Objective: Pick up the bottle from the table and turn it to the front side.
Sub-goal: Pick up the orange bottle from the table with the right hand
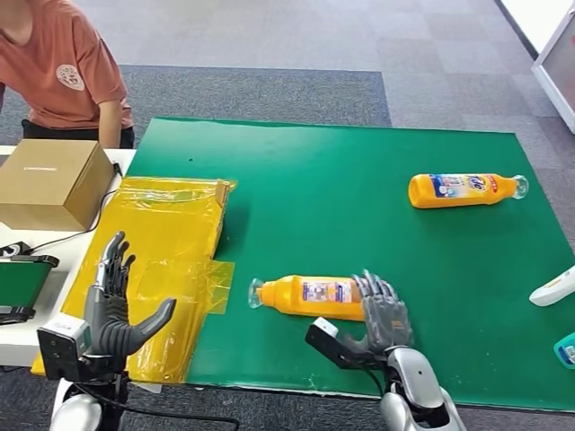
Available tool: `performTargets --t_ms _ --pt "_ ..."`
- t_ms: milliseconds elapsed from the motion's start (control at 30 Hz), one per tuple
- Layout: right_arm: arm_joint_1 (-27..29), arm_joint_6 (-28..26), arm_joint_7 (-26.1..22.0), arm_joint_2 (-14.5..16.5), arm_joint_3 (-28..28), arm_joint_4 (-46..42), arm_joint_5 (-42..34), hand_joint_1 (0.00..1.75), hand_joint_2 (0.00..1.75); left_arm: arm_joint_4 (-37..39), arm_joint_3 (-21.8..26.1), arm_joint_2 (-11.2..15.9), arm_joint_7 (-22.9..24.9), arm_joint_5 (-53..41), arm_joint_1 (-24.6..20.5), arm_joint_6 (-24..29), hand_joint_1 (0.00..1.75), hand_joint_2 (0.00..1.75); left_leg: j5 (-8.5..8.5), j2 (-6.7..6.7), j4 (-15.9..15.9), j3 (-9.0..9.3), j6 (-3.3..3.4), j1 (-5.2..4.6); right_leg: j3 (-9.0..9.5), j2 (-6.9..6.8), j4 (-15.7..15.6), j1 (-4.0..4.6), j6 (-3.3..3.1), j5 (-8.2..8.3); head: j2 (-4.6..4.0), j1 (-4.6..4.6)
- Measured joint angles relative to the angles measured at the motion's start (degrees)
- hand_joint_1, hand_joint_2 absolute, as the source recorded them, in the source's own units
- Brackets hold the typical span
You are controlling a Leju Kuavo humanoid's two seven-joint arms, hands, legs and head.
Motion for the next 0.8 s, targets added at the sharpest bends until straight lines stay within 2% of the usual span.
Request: performTargets --t_ms 233,800 --pt "-1.9 -0.1 -1.6 -0.4 0.3 3.7 -1.9 0.0 1.75 -0.1 0.1 -0.2 0.0 0.1 -0.2 -0.2 0.0 1.75 0.15 0.01 0.0 -0.13 -0.02 0.01 0.15 -0.02 0.0 0.0 0.18 0.31 0.01 -0.01" --pt "-2.1 0.4 -2.0 -0.6 0.3 3.7 -2.6 0.0 1.75 -0.4 0.5 -0.6 0.0 0.4 -0.1 -0.6 0.0 1.75 0.09 0.01 0.0 -0.12 -0.02 0.02 0.15 -0.02 0.0 0.01 0.14 0.2 0.0 -0.02"
